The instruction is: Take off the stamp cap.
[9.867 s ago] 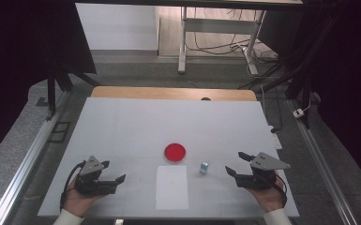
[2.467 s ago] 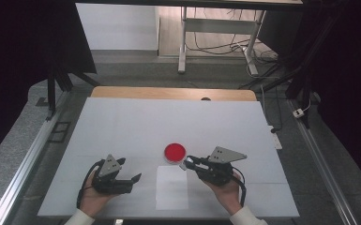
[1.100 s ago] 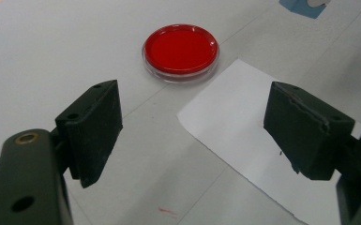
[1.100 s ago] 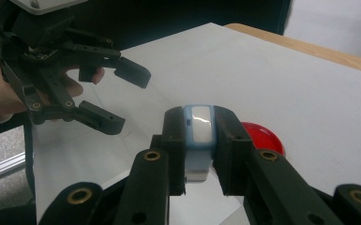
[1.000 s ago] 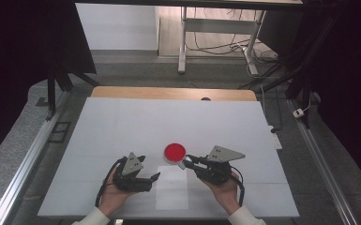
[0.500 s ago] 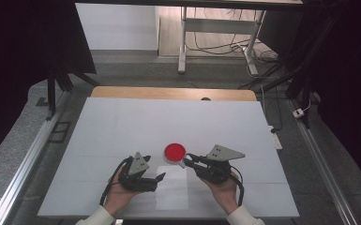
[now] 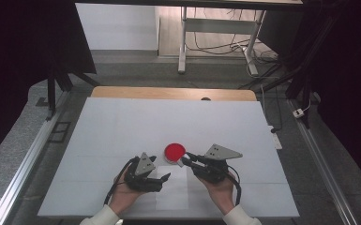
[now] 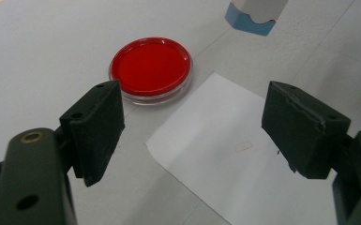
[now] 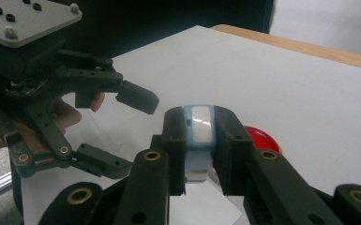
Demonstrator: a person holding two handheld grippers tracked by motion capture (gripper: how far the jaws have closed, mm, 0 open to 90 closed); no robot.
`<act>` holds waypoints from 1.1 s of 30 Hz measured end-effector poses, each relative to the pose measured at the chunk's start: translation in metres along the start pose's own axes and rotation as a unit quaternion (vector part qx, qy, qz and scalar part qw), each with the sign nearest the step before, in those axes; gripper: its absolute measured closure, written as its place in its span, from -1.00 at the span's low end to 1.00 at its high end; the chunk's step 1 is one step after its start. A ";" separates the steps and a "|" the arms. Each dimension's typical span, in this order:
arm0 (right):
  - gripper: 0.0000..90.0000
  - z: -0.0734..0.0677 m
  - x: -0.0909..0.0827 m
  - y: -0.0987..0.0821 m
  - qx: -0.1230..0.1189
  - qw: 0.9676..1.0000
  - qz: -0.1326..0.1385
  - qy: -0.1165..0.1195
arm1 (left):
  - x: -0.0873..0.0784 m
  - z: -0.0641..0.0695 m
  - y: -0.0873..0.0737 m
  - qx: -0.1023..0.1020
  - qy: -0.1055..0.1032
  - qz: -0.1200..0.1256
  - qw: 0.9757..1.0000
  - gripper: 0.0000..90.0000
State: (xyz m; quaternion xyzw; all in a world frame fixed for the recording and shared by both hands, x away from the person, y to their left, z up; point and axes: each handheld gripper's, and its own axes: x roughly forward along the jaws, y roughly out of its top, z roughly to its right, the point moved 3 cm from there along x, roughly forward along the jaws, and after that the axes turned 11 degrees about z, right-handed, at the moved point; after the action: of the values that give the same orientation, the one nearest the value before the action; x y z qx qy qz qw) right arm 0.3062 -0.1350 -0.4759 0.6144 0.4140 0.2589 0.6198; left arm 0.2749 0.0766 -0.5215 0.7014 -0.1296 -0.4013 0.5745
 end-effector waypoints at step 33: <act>0.66 0.009 0.007 -0.001 0.026 1.000 0.009 0.000 | 0.025 0.001 0.020 -0.009 -0.016 0.011 1.000 -0.51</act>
State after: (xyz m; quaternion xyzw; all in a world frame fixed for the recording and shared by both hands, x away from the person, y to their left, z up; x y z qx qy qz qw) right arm 0.3177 -0.1341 -0.4793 0.6338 0.4152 0.2532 0.6015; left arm 0.2960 0.0542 -0.5135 0.6881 -0.1427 -0.4078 0.5830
